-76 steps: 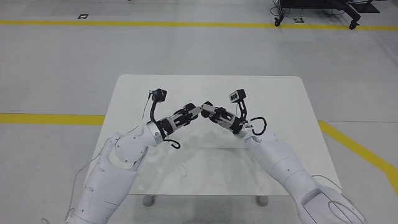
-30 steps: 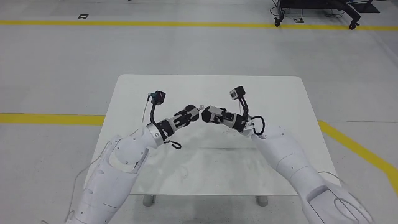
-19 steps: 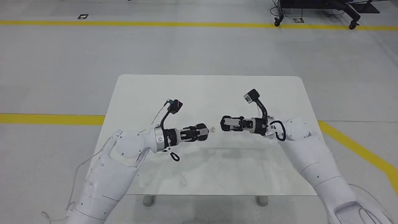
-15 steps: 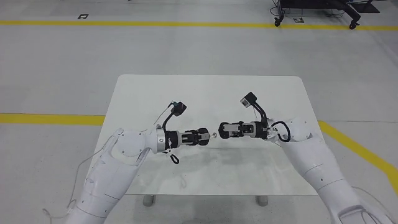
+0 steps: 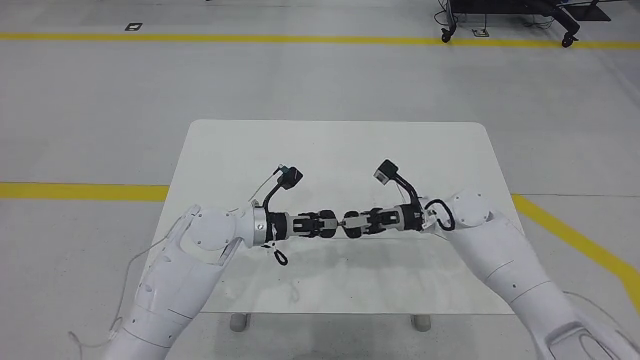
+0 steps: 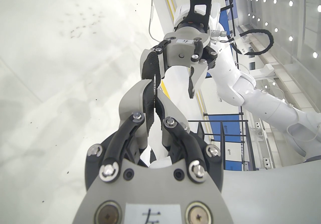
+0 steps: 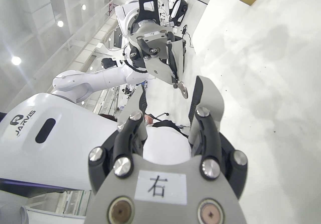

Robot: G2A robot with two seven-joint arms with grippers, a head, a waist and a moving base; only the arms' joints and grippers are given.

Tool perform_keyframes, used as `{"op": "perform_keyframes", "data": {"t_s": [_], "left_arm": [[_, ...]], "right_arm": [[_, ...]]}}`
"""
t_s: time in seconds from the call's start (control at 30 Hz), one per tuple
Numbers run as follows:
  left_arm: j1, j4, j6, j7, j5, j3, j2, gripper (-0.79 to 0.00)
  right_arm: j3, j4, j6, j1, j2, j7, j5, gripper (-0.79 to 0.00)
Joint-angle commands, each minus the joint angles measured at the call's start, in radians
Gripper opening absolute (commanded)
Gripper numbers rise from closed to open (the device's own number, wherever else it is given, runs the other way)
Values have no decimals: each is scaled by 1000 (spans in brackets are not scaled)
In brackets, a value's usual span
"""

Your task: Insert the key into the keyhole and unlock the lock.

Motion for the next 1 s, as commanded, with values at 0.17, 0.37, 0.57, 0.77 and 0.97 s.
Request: {"op": "perform_keyframes", "data": {"t_s": [0.17,0.37,0.57,0.77,0.97], "left_arm": [[-3,4,-4,-3,-8,10,4,-785],[-10,9,-1,-4,-6,23,6,-785],[-11,9,-4,-1,-11,27,9,-785],[-13,9,-5,2,-11,30,13,-785],[-14,8,-4,5,-14,33,16,-785]], "right_arm": [[-57,18,-3,27,6,-3,19,-468],[-96,25,-12,44,12,-12,34,-551],[-126,37,-22,59,17,-22,51,-588],[-146,51,-30,72,24,-30,70,-588],[-161,60,-35,78,33,-35,87,-680]]}}
